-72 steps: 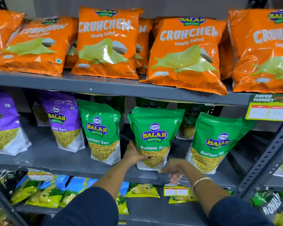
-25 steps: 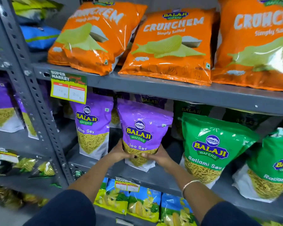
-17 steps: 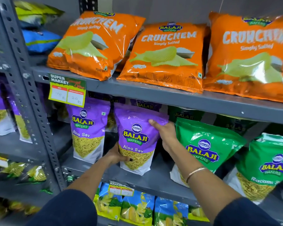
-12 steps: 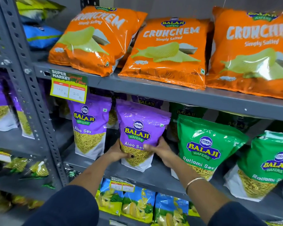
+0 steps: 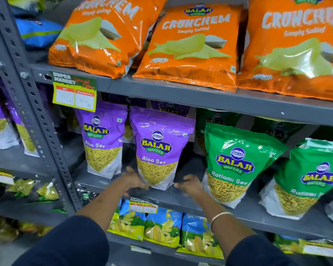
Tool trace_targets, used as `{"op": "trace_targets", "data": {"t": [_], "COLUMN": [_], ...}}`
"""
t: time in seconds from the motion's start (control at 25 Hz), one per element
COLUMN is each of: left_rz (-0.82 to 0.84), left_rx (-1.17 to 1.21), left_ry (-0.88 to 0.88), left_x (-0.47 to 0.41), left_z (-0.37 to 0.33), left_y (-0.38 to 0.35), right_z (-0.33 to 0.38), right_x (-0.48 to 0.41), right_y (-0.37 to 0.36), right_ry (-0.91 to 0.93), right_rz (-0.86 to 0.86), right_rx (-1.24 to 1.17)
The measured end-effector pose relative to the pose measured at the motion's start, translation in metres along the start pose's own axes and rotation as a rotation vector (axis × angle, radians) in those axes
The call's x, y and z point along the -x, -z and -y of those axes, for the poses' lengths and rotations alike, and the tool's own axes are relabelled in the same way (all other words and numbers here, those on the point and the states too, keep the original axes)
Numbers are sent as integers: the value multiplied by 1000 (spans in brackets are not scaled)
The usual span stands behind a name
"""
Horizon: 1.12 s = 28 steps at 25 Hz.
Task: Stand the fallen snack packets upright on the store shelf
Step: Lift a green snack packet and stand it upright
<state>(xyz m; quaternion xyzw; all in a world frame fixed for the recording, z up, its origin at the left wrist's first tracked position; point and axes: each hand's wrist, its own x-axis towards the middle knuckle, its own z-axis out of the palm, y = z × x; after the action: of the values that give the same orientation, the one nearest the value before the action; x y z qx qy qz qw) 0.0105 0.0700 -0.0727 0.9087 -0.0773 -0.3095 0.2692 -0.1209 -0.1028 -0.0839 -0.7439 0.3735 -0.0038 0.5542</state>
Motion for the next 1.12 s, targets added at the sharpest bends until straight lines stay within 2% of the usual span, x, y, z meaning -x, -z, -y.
{"op": "trace_targets", "data": {"t": [0.08, 0.12, 0.16, 0.2, 0.28, 0.32, 0.4, 0.44, 0.56, 0.64, 0.76, 0.8, 0.92, 1.04, 1.12], "left_rz": [343, 495, 577, 563, 373, 275, 200, 194, 111, 76, 69, 64, 16, 41, 62], "left_rx": [-143, -187, -244, -260, -111, -23, 85, 115, 212, 261, 256, 246, 189, 177, 154], "left_ry": [173, 182, 126, 19, -283, -401, -517, -539, -574, -572, -516, -507, -509, -522, -536], "left_x": [15, 20, 25, 27, 27, 30, 36, 37, 41, 46, 46, 47, 52, 51, 51], "left_z": [-9, -21, -36, -51, -85, -100, -121, -126, -125, -120, -120, -121, -122, -123, -126], "left_y": [-5, -17, -28, -42, -76, -92, -113, -122, -134, -135, -136, -137, -140, -139, -136], "right_z": [-20, -32, -44, -54, -67, -74, -76, -73, -65, -46, 7, 24, 45, 38, 23], "right_x": [11, 17, 21, 25, 34, 36, 32, 33, 37, 47, 55, 57, 60, 70, 78], "right_y": [31, 51, 74, 97, 139, 156, 172, 173, 156, 156, 184, 194, 203, 196, 192], "right_ry": [-294, -431, -525, -563, -527, -407, -100, -4, 154, 258, 419, 442, 417, 378, 306], "right_rz": [236, 344, 398, 395, 249, 112, -71, -80, -30, 3, -132, -175, -262, -205, -126], "right_rx": [35, 79, 147, 225, 400, 410, 156, 31, -33, -178, -542, -587, -571, -614, -546]}}
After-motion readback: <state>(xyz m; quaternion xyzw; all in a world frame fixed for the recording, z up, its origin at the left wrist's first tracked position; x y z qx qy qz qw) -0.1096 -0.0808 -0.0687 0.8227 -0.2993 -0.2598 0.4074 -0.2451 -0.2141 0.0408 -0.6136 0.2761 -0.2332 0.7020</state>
